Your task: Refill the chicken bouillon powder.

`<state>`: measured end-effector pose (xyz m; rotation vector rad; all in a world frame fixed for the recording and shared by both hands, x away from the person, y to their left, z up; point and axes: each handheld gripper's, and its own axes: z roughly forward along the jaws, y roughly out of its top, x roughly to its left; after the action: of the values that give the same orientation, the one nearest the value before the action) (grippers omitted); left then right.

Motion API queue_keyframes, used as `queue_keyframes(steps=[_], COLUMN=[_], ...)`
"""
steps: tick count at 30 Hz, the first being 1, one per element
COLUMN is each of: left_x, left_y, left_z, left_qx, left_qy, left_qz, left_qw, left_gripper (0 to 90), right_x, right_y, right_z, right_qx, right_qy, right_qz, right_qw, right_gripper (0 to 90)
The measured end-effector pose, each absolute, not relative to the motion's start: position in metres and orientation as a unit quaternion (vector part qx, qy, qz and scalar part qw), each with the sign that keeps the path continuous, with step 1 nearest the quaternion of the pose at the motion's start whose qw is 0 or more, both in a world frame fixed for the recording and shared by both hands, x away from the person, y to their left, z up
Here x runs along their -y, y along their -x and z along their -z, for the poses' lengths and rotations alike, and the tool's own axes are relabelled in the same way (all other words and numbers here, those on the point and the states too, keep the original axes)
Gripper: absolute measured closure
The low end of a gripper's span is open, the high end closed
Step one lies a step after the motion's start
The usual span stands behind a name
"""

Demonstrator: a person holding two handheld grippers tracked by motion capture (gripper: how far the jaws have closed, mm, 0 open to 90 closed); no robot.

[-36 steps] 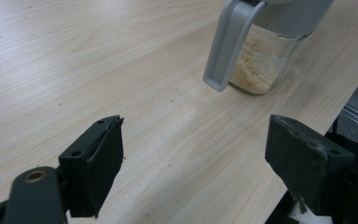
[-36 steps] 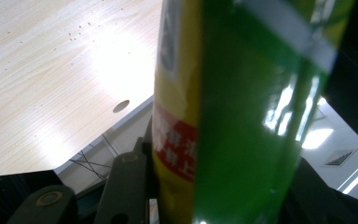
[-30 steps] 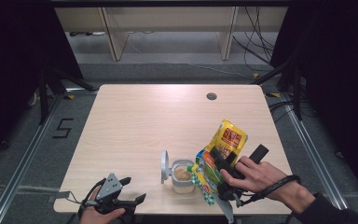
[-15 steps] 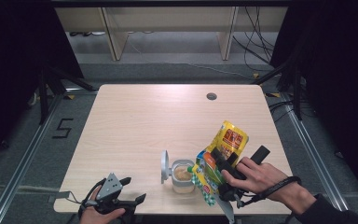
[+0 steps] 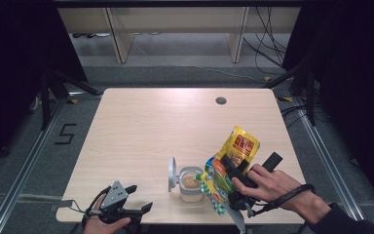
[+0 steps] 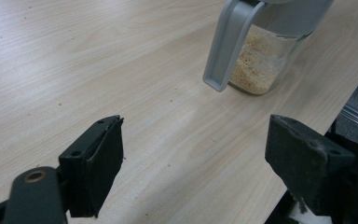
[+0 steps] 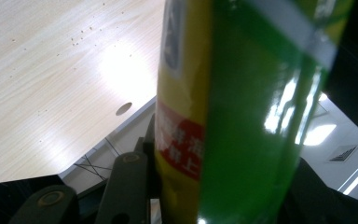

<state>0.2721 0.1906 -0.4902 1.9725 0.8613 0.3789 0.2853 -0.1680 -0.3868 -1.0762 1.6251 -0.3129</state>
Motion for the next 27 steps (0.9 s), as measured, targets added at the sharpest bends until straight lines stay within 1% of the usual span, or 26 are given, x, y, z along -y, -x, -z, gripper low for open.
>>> queue_keyframes(steps=[3, 6, 8, 14, 18, 20, 22, 24, 27], left_x=[-0.189, -0.191, -0.190, -0.190, -0.189, -0.190, -0.191, -0.189, -0.191], left_y=[-0.271, -0.273, -0.271, -0.273, -0.271, -0.272, -0.273, -0.272, -0.273], left_z=[0.491, 0.491, 0.491, 0.491, 0.492, 0.491, 0.491, 0.491, 0.491], left_qx=[-0.360, -0.343, -0.361, -0.346, -0.360, -0.357, -0.343, -0.350, -0.344], left_qy=[-0.795, -0.803, -0.796, -0.802, -0.796, -0.797, -0.803, -0.798, -0.803], left_qz=[-0.145, -0.156, -0.146, -0.152, -0.145, -0.148, -0.156, -0.151, -0.155], left_qw=[0.466, 0.462, 0.463, 0.463, 0.465, 0.464, 0.462, 0.468, 0.462], left_gripper=[18.8, 18.8, 18.8, 18.8, 18.8, 18.8, 18.8, 18.8, 18.8], right_x=[0.168, 0.171, 0.172, 0.174, 0.177, 0.177, 0.179, 0.181, 0.183], right_y=[-0.285, -0.285, -0.285, -0.285, -0.284, -0.284, -0.284, -0.283, -0.283], right_z=[0.387, 0.389, 0.390, 0.391, 0.392, 0.392, 0.392, 0.396, 0.397], right_qx=[-0.689, -0.697, -0.700, -0.703, -0.706, -0.704, -0.717, -0.719, -0.725], right_qy=[0.456, 0.444, 0.440, 0.432, 0.422, 0.421, 0.414, 0.400, 0.397], right_qz=[0.130, 0.127, 0.123, 0.119, 0.103, 0.096, 0.090, 0.065, 0.064], right_qw=[0.549, 0.549, 0.549, 0.552, 0.559, 0.564, 0.554, 0.564, 0.559], right_gripper=[63.8, 63.8, 63.8, 64.0, 64.1, 64.2, 64.2, 64.3, 64.5])
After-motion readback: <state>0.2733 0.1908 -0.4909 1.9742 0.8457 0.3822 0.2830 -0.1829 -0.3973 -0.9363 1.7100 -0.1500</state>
